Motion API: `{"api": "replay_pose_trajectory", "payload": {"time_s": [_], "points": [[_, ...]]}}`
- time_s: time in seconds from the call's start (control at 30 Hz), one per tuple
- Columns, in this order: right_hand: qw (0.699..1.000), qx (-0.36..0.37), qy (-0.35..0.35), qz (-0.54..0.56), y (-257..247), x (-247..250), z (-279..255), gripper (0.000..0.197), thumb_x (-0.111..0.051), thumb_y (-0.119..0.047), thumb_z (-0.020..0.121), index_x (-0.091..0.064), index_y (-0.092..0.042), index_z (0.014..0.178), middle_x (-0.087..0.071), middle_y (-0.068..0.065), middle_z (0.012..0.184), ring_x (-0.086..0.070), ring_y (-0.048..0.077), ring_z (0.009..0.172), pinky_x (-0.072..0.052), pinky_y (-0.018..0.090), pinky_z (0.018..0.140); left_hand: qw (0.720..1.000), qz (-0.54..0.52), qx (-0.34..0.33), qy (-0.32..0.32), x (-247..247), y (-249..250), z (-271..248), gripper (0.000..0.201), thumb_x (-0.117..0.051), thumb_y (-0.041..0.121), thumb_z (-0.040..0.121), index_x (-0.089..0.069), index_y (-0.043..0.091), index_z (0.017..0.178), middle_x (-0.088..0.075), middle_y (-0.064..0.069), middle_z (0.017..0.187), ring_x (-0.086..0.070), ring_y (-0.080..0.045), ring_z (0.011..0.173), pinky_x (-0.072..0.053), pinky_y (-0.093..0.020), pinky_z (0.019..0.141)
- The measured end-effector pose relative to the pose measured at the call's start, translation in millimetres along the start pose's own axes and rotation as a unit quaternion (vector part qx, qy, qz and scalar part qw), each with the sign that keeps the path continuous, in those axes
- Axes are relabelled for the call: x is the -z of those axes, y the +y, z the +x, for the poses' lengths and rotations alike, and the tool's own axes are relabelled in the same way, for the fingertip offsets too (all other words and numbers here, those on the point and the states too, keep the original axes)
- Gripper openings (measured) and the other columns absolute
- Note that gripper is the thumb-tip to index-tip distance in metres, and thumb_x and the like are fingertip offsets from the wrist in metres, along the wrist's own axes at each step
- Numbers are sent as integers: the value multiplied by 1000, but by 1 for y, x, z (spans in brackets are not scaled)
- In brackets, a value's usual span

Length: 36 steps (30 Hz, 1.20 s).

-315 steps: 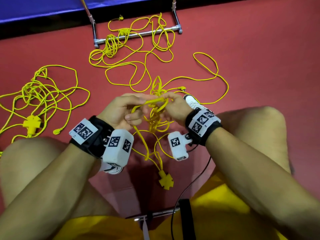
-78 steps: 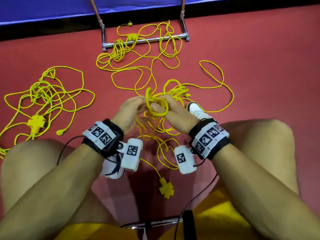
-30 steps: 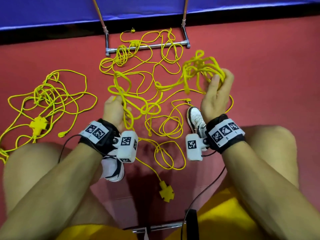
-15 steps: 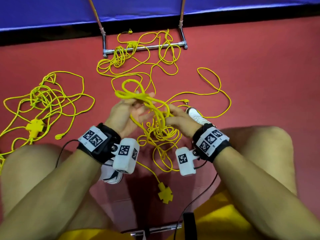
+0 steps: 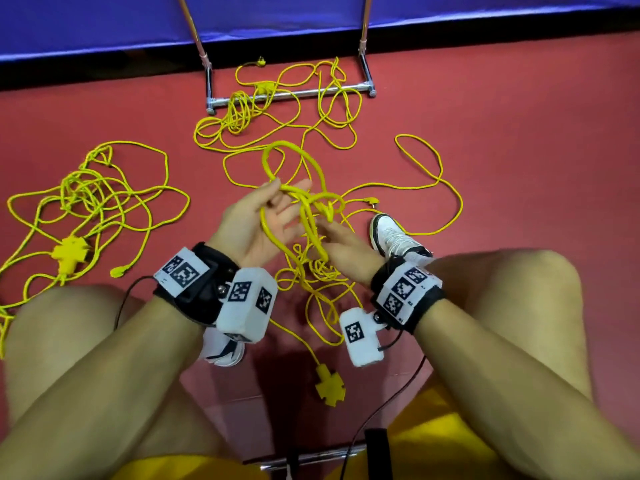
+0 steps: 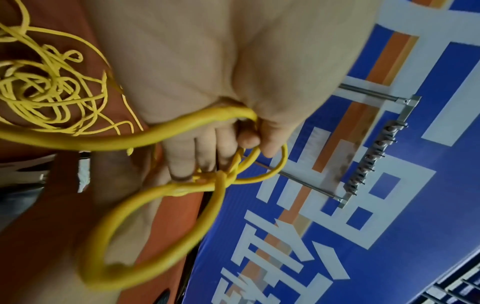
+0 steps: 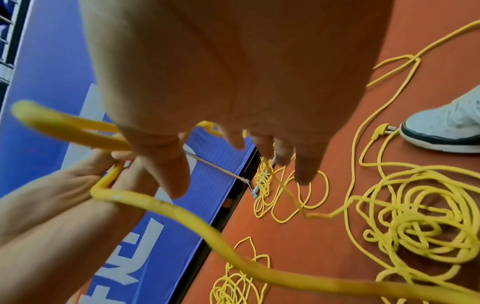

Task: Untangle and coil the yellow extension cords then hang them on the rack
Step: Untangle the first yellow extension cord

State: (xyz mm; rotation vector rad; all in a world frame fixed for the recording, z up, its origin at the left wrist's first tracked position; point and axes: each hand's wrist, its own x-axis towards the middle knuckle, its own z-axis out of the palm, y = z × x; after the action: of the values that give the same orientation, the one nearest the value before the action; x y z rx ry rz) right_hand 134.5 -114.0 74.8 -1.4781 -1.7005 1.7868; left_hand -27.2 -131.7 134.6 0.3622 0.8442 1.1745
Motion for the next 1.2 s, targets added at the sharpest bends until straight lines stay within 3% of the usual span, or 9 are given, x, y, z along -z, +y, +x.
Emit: {"api": "replay_pose_trajectory", "payload": {"time_s": [0.1, 0.2, 0.3, 0.5, 0.67, 0.8, 0.9, 1.1, 1.2], "points": [[999, 41, 26, 9, -3, -6, -5, 81, -70, -41, 71, -33, -33, 142, -65, 9, 109, -63, 33, 82, -51, 57, 81, 999, -15, 19, -38, 0, -4, 1, 35, -53, 27, 93, -46, 16, 61, -48, -11, 96, -66, -18, 102, -58, -48, 85], [988, 97, 89, 82, -16, 5, -10, 53, -69, -29, 84, -48, -34, 132, -60, 3, 127, -57, 29, 112, -47, 47, 96, 999, 16, 31, -21, 3, 3, 1, 33, -61, 25, 91, -46, 16, 62, -45, -14, 103, -60, -29, 109, -59, -46, 82], [966, 87, 86, 229, -24, 13, -9, 22, -65, -10, 90, -59, -24, 106, -63, -4, 102, -63, 22, 97, -48, 43, 87, 974, 207, -7, 88, 13, 8, 2, 31, -59, 22, 95, -45, 17, 68, -61, -5, 84, -70, -19, 75, -56, -34, 63], [923, 65, 101, 366, -33, 32, -8, 23, -59, -8, 96, -44, -25, 102, -71, 10, 105, -69, 21, 78, -52, 46, 80, 918, 382, -9, 102, 22, 3, 1, 34, -54, 21, 100, -43, 19, 68, -43, 3, 56, -25, -10, 39, -21, -23, 48], [962, 109, 149, 201, -31, 27, -12, 13, -62, -14, 96, -50, -19, 98, -64, 4, 85, -68, 13, 65, -51, 30, 44, 872, 483, -29, 76, 20, -1, -1, 11, -63, 20, 89, -59, 20, 78, -59, -9, 64, -49, -13, 42, -40, -25, 52], [984, 64, 62, 157, -35, 20, -17, 21, -53, -33, 101, -54, -22, 118, -61, 0, 83, -66, 20, 68, -50, 32, 52, 838, 543, -55, 7, 19, -12, -3, 11, -70, 23, 92, -66, 14, 88, -53, -6, 63, -42, -12, 51, -36, -26, 51], [980, 58, 174, 79, -32, 27, -5, 51, -39, -46, 102, -62, -2, 114, -59, 5, 82, -58, 31, 71, -55, 47, 66, 791, 602, -113, 11, 22, -13, 2, 25, -67, 28, 95, -73, 6, 86, -56, 3, 62, -42, -4, 57, -37, -27, 59], [881, 14, 348, 320, -26, 71, 4, 39, -33, -39, 106, -57, -16, 86, -62, 3, 76, -59, 10, 52, -42, 21, 43, 933, 299, -111, 164, 41, 26, 7, 25, -52, 28, 102, -71, 18, 90, -30, 14, 48, -22, -4, 39, -19, -20, 44], [891, -75, 319, 314, -21, 84, 1, 48, -36, -50, 103, -55, -10, 86, -60, 7, 74, -60, 18, 52, -43, 22, 46, 973, 157, -58, 156, 35, 34, 3, 27, -45, 26, 104, -61, 13, 86, -38, 9, 49, -32, -6, 40, -26, -22, 48]]}}
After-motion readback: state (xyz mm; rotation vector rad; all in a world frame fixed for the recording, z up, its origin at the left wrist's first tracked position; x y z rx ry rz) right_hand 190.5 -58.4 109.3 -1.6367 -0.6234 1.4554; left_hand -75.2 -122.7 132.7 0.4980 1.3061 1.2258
